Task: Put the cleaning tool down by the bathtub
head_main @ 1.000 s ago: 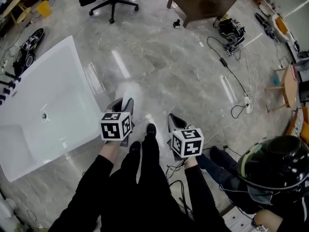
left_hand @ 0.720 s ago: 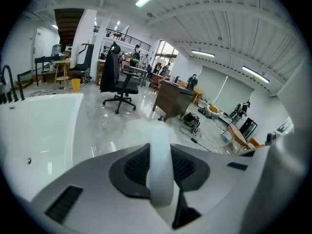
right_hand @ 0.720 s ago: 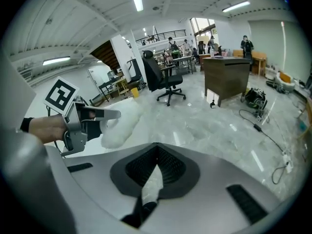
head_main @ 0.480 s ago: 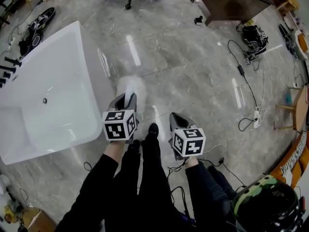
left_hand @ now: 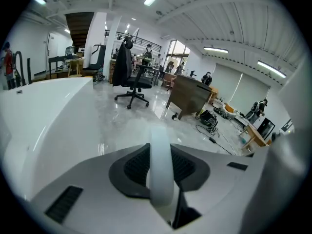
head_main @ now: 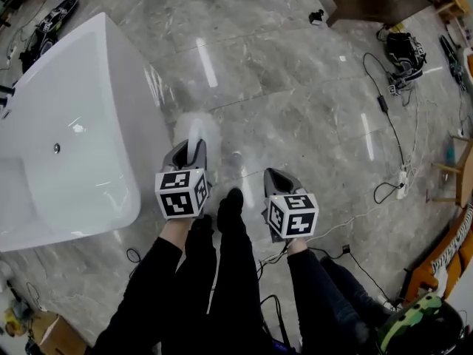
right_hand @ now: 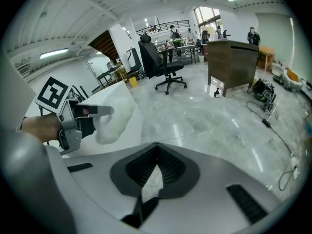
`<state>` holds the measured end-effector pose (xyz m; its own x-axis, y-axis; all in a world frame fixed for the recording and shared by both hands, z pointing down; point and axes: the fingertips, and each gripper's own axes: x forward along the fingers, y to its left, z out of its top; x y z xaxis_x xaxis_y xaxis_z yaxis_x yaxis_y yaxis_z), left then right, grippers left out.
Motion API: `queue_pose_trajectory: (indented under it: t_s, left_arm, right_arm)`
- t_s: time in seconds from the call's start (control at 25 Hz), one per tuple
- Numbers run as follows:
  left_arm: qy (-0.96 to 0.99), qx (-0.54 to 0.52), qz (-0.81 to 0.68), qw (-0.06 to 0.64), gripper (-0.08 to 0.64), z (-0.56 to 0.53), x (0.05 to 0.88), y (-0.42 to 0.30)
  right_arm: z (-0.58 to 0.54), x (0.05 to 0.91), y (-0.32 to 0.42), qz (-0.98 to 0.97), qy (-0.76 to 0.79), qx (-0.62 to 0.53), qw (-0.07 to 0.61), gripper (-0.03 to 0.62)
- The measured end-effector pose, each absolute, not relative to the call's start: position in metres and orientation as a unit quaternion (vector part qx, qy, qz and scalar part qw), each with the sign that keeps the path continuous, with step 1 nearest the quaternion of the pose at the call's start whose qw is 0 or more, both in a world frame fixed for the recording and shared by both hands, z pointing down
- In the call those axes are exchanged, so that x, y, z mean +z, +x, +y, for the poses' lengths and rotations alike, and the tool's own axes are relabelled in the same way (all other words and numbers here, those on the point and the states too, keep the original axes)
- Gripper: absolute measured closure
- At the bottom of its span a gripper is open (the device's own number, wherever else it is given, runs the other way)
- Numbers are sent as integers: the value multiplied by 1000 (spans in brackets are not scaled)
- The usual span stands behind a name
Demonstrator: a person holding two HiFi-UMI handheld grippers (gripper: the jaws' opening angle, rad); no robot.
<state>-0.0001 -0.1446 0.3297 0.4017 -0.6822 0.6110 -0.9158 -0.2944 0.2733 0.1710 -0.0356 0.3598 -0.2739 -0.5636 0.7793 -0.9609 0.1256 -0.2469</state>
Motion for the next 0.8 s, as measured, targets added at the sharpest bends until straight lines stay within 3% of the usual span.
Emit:
queue_pose_trajectory:
  t_s: [0.8]
  left_arm:
    - [784,189,-518,285,462,-169,500,-2]
  right_arm:
    - [-98,534,151,-751,489,322,305,591]
